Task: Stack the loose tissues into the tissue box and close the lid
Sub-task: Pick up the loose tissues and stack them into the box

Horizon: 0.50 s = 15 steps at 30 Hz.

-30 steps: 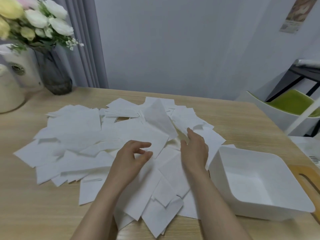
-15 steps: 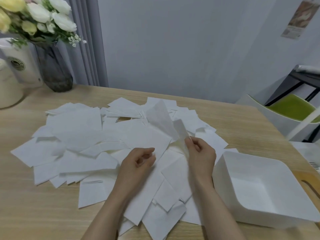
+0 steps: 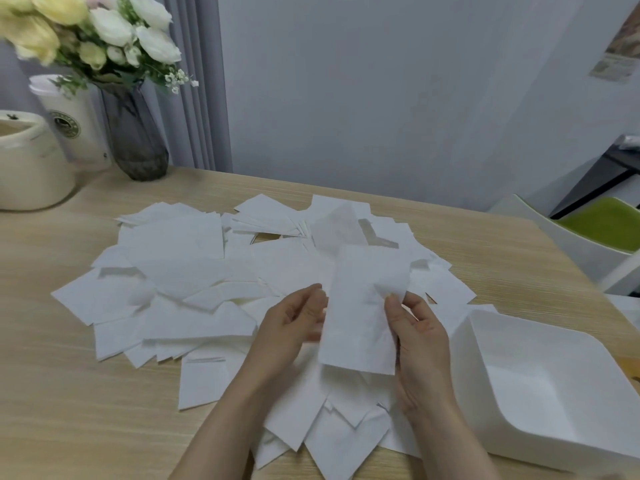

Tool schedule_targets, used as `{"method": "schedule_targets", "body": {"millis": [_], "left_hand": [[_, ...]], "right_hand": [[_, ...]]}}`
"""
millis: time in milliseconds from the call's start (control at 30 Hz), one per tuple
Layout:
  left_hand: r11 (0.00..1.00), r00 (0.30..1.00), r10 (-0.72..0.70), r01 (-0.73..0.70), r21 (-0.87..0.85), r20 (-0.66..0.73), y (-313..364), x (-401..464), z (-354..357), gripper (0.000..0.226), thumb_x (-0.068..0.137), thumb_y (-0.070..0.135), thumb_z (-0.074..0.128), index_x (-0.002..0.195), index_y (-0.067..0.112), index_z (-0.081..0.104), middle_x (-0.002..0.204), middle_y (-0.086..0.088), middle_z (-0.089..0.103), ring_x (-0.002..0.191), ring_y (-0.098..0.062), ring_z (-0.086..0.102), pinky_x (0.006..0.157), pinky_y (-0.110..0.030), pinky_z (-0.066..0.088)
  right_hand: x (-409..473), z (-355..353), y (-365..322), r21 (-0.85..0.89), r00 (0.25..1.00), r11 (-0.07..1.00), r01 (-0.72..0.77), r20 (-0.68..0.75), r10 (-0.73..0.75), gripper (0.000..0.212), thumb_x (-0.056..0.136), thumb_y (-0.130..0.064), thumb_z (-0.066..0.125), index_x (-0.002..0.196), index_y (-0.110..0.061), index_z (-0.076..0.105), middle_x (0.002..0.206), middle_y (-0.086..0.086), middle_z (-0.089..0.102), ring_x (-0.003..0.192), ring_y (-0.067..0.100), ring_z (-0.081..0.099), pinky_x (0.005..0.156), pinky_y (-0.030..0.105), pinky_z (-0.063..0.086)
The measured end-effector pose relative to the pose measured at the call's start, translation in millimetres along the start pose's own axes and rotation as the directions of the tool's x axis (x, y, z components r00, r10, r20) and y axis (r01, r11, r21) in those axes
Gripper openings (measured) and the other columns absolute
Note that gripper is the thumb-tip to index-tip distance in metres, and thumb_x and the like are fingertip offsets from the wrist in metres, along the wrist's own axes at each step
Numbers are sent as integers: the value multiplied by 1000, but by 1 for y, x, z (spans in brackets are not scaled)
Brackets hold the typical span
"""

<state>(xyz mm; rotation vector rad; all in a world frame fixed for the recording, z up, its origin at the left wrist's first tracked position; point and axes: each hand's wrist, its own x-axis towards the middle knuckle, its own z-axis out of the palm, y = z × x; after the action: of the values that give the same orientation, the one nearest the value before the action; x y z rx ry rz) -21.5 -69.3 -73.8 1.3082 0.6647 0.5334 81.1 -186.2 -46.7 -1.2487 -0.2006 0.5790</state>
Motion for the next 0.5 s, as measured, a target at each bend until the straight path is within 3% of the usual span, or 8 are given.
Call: {"method": "schedule_targets", "body": {"millis": [133, 300, 500], "left_hand": [[977, 988, -143, 150, -151, 56, 10, -8, 2, 40, 83, 48, 60, 95, 13, 77, 91, -10, 76, 80, -20, 72, 77, -34, 56], [975, 997, -65, 53, -214, -49, 4, -15, 5, 14, 92, 12, 62, 99, 9, 73, 89, -9, 77, 76, -18, 74, 57, -22, 54], [977, 989, -51, 20, -214, -141, -8, -20, 7, 14, 92, 16, 64, 95, 8, 75, 94, -13, 76, 93, -32, 72, 89, -50, 55]], "right_hand": [[-2, 2, 9, -5, 997, 1000, -31, 70, 31, 24, 83, -20, 64, 104, -7, 64, 99, 16, 73, 93, 30, 70, 83, 42, 55], [-7, 5, 14, -142, 990, 990, 1, 139, 19, 11, 88, -10, 63, 98, -8, 66, 88, 13, 75, 81, 24, 72, 70, 34, 57], [-10, 11, 20, -189, 991, 982, 19, 134, 6, 9, 90, -10, 64, 98, -9, 68, 83, 9, 76, 77, 20, 73, 66, 27, 56]]}}
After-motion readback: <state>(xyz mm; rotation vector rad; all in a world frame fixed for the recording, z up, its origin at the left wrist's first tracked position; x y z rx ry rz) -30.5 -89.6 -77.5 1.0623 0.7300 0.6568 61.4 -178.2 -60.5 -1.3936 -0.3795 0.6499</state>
